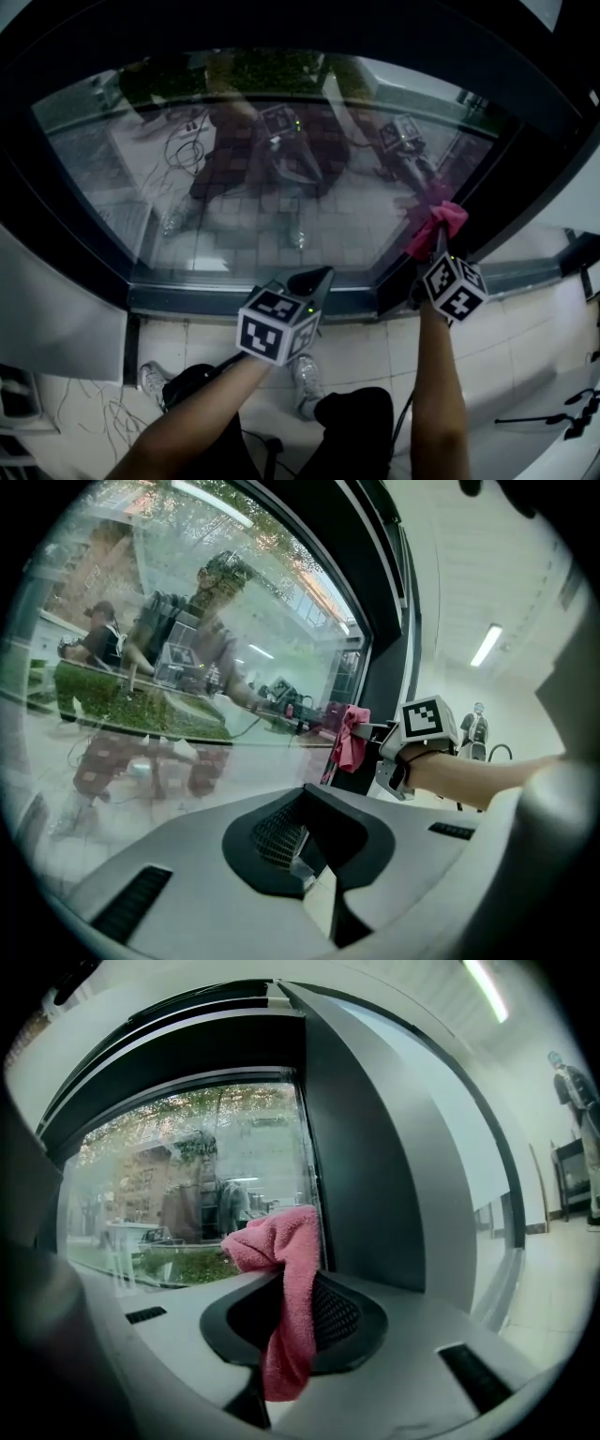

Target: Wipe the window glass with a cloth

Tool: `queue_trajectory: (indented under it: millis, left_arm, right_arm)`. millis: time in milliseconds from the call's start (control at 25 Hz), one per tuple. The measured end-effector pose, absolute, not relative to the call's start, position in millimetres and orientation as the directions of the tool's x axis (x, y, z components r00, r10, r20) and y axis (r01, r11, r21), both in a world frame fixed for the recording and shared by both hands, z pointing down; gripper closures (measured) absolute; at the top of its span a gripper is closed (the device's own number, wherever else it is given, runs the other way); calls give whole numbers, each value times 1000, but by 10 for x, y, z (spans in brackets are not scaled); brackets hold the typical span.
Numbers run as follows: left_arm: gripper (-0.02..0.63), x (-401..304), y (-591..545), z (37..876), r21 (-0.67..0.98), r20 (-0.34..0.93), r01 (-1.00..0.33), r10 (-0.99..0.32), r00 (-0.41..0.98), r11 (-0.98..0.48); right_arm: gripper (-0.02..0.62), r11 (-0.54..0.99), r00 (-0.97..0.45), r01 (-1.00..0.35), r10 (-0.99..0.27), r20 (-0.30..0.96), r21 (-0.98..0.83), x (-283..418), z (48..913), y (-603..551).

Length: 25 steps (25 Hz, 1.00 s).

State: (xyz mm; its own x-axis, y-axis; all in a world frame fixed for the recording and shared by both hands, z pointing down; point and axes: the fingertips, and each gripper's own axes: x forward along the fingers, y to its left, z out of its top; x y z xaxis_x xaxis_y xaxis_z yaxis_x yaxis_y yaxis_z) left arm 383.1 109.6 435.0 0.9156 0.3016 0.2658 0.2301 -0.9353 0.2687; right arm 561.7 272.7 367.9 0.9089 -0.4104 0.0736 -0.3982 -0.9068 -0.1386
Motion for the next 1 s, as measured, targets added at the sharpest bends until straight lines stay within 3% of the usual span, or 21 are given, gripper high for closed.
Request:
queue_trajectory:
  millis: [200, 520, 1000]
  left_arm:
    - [600, 3769, 933, 4357, 267, 272, 205, 278, 921, -942]
    - [600, 3292, 394, 4260, 235, 290, 106, 174, 941, -966]
    - [600, 1871, -1099, 4251, 228, 287, -148, -79, 955, -962]
  right_arm:
    - [543, -902, 905, -404, -419, 77, -153, 5498, 3720, 2650]
    - [543, -836, 837, -531, -543, 68, -140, 4918, 3724, 2029]
    - [543, -648, 644, -751, -761, 76, -123, 3573, 3761, 142]
